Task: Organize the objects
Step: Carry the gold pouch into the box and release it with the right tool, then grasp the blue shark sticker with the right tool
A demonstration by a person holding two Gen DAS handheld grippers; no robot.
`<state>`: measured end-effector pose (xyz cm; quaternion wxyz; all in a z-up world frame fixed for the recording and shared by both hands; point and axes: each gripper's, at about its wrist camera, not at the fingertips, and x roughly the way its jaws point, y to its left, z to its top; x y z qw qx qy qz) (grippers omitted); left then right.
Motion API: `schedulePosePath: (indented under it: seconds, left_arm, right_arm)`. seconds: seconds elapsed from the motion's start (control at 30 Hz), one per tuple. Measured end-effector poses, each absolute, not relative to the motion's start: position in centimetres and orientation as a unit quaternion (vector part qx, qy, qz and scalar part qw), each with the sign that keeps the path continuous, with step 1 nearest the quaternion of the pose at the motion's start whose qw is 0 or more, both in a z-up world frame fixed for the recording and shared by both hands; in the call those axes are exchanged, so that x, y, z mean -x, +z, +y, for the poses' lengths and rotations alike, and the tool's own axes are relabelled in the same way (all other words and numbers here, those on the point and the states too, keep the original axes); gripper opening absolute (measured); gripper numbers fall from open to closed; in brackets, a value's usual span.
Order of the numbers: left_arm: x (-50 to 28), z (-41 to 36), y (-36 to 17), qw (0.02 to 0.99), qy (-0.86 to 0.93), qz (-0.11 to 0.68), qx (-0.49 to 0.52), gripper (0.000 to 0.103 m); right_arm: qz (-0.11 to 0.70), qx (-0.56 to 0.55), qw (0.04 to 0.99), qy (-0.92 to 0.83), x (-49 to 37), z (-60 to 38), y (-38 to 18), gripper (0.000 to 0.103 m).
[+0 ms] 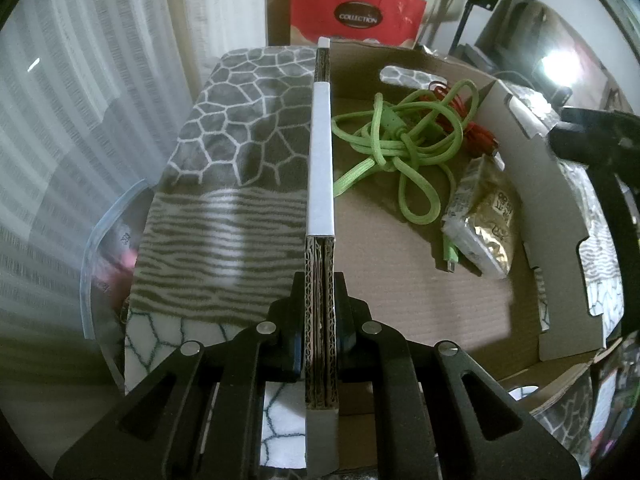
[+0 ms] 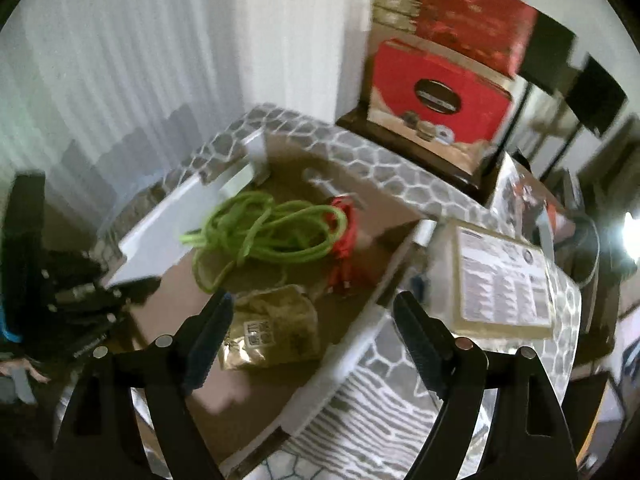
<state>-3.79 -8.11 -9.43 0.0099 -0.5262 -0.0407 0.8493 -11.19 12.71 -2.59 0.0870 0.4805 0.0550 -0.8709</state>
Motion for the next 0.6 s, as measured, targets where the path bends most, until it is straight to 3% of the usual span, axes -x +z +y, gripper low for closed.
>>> schedulePosePath:
  seconds: [0.13,0.33,0.6]
  left_arm:
    - [3.8,-8.1,-9.4,0.009,0.849,-0.041,0.526,0.010]
    - [3.8,-8.1,-9.4,0.009,0.849,-0.041,0.526,0.010]
    - [3.8,-8.1,-9.5,0.008,0.849,-0.039,0.527,0.010]
  right_arm:
    - [-0.005,-0.478,0.072,-0.875,10.6,15.8,-1.3,0.083]
    - [-0.029,-0.474,0.016,-0.880,8.8,20.8,-0.1,0.083]
    - [-0.075,-0.491,-0.078,-0.864,7.2,28.9,-2.4,0.083]
